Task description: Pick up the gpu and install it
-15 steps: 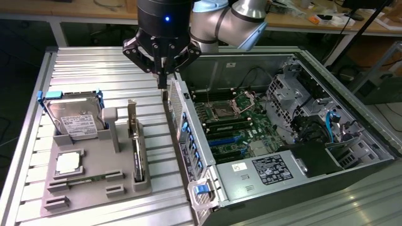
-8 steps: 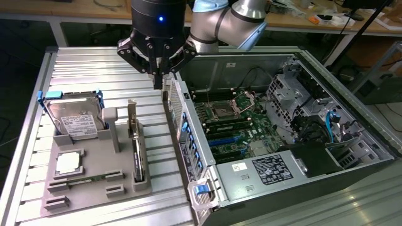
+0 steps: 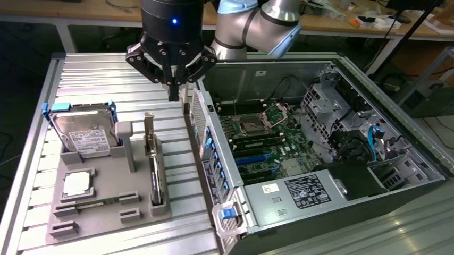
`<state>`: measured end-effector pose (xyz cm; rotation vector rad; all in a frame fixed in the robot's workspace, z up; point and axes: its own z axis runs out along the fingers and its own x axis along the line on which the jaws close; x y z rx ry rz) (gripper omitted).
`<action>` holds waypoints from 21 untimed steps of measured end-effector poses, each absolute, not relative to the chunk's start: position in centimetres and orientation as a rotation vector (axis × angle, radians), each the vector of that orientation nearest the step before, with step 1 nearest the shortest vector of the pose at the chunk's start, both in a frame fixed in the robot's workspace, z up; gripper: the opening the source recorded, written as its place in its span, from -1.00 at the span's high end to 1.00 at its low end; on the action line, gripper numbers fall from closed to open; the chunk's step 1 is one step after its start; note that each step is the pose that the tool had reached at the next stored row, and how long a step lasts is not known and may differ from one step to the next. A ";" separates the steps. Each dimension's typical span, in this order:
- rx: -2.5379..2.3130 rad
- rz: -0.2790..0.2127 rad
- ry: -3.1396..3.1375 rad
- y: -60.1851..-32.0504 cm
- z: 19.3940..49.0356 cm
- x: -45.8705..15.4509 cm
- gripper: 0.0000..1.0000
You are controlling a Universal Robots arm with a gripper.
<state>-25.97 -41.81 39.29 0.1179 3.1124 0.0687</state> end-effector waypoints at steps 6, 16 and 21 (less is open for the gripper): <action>0.118 0.069 3.113 -41.9 39.3 -27.2 0.79; 0.118 0.069 3.112 -42.0 39.3 -28.0 0.79; 0.118 0.069 3.113 -42.0 39.3 -28.4 0.79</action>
